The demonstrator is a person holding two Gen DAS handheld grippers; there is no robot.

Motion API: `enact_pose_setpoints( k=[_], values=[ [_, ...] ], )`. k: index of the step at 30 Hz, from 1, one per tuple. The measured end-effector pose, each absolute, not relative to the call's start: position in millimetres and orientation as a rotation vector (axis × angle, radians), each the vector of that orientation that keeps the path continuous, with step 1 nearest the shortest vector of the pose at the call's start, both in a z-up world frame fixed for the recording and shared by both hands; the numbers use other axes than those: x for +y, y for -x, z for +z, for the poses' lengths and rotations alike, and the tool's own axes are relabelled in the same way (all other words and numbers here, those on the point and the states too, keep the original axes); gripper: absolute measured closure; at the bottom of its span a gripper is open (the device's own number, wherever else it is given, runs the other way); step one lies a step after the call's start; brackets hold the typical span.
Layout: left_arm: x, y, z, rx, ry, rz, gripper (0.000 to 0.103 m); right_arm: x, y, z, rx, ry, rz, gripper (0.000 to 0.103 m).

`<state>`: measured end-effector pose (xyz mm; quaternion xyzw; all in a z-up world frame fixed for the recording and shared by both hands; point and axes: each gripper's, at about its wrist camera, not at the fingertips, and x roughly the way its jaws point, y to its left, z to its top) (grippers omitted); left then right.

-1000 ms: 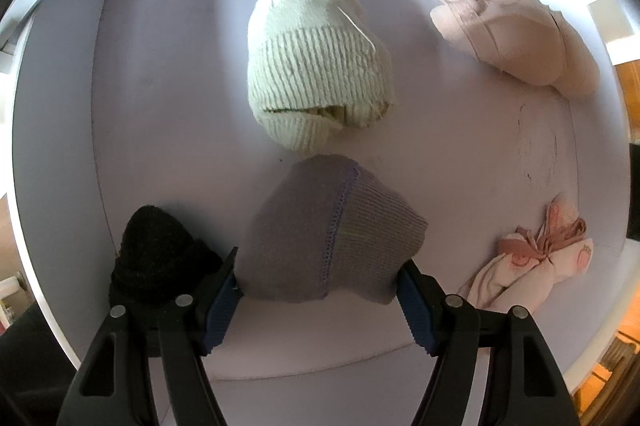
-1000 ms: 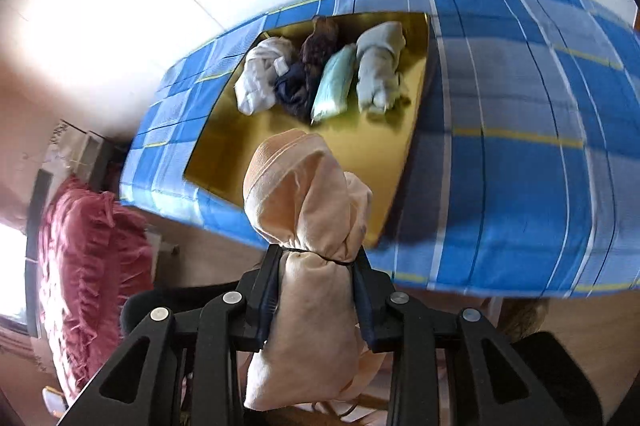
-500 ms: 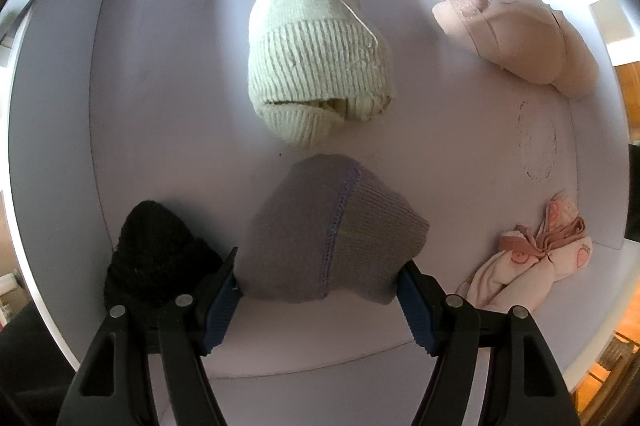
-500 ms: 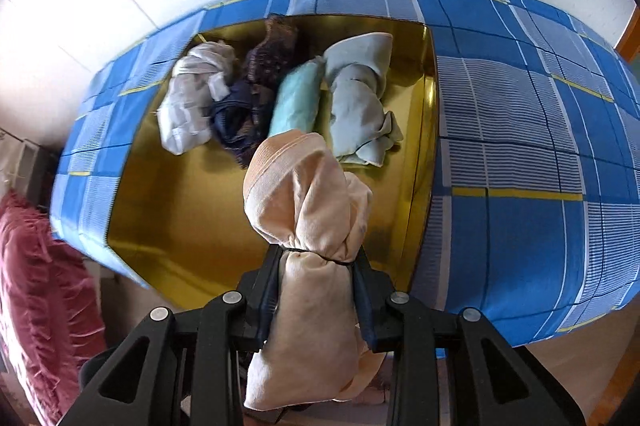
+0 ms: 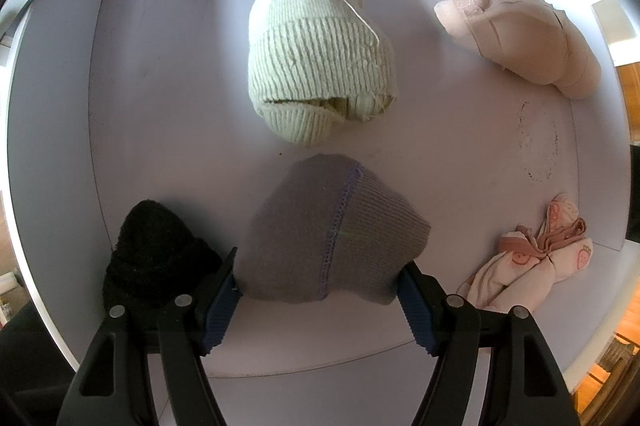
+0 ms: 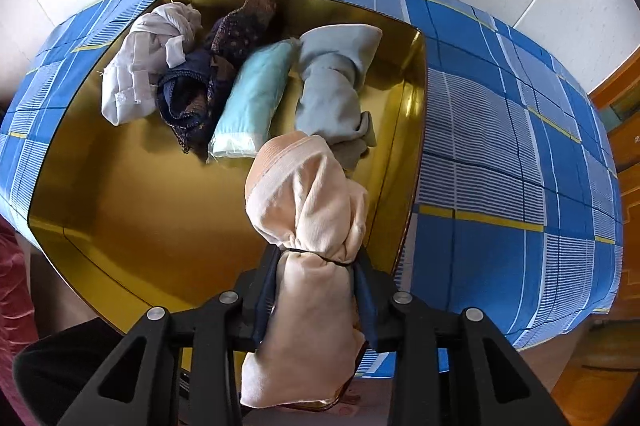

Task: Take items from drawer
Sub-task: 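Carry the peach tied cloth into the red box and open the right gripper, then return the right gripper to the shelf toward the large pink rolled cloth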

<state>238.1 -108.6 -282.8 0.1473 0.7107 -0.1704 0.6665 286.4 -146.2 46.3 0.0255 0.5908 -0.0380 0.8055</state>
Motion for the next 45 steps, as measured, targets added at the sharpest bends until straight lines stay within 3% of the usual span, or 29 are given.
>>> enact_pose_setpoints(
  k=[12,18,24,33,41,45],
  values=[
    [-110.8,-239.1,-283.0,1.604,-0.336,-0.383,0.030,-161.9,-277.8,74.4,1.138,-0.062,-0.094,0.062],
    [-112.5,-238.5,-282.2,1.600,-0.330,-0.381,0.031,-171.3,-233.4,92.8,1.008,-0.128,0.065,0.062],
    [-112.4,-232.7,-283.7,1.589,-0.330,-0.380,0.031,-174.8,-177.0,75.1,0.967,-0.109,0.196,0.062],
    [-109.7,-226.8,-280.3,1.578,-0.317,-0.374,0.032,-169.6,-111.9,-7.7,1.110,-0.059,0.289,0.061],
    [-98.9,-226.0,-271.8,1.574,-0.255,-0.369,0.034,-158.4,-105.1,-122.9,1.350,0.084,0.223,0.061],
    [-91.8,-223.4,-266.2,1.570,-0.223,-0.364,0.034,-160.7,-110.8,-153.0,1.427,0.119,0.190,0.058]
  ],
)
